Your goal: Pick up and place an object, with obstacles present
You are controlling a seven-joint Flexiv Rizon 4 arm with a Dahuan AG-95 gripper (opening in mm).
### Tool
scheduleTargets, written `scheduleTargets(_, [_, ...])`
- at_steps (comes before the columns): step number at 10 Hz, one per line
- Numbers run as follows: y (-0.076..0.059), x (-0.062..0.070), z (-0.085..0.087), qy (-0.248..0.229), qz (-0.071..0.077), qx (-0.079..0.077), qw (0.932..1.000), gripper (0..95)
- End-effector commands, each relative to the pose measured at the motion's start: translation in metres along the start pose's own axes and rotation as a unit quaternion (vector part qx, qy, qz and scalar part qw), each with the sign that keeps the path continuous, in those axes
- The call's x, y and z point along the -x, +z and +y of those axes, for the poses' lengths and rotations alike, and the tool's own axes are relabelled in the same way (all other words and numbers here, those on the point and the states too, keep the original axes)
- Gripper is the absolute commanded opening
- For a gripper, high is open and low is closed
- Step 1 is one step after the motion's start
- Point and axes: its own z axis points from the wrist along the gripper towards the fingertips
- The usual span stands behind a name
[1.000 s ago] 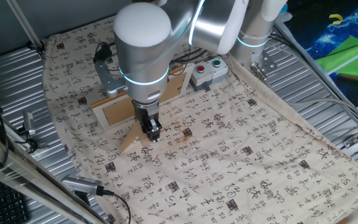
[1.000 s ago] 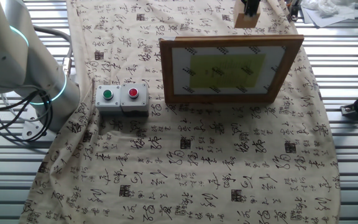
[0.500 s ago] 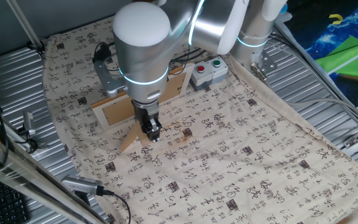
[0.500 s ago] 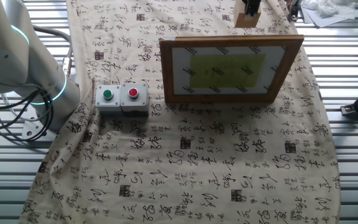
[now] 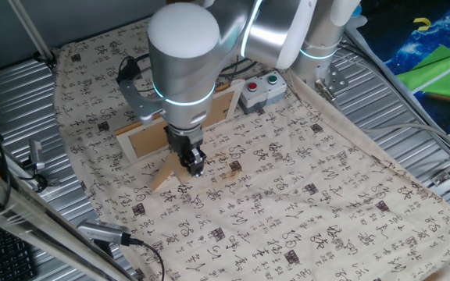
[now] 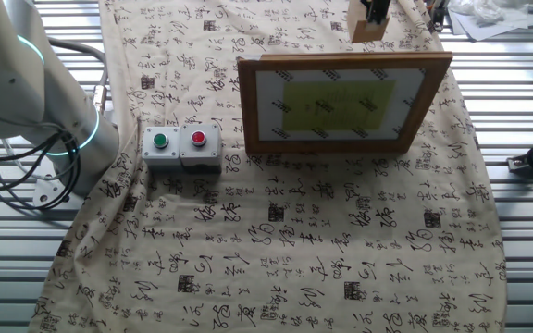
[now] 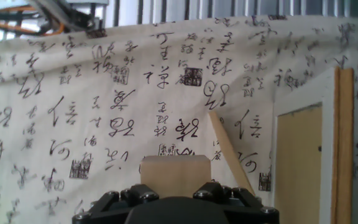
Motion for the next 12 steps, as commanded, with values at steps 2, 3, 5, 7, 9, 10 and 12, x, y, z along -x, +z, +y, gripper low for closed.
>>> scheduleTargets(2, [0.0,0.003,0.002,-0.019,0.006,-0.001,0.9998,0.0])
scheduleTargets(3, [0.0,0.003,0.002,-0.02,0.005,-0.001,0.9998,0.0])
scheduleTargets(5, [0.0,0.003,0.002,-0.021,0.004,-0.004,0.9998,0.0])
scheduleTargets(7, [0.003,0.003,0.01,-0.011,0.003,-0.008,0.9999,0.0])
scheduleTargets(9, [0.022,-0.01,0.035,-0.002,-0.004,-0.01,0.9999,0.0])
scheduleTargets(10, [0.033,-0.02,0.039,-0.002,-0.004,-0.007,1.0,0.0])
scheduleTargets(12, [0.055,-0.044,0.039,-0.002,-0.008,0.0,1.0,0.0])
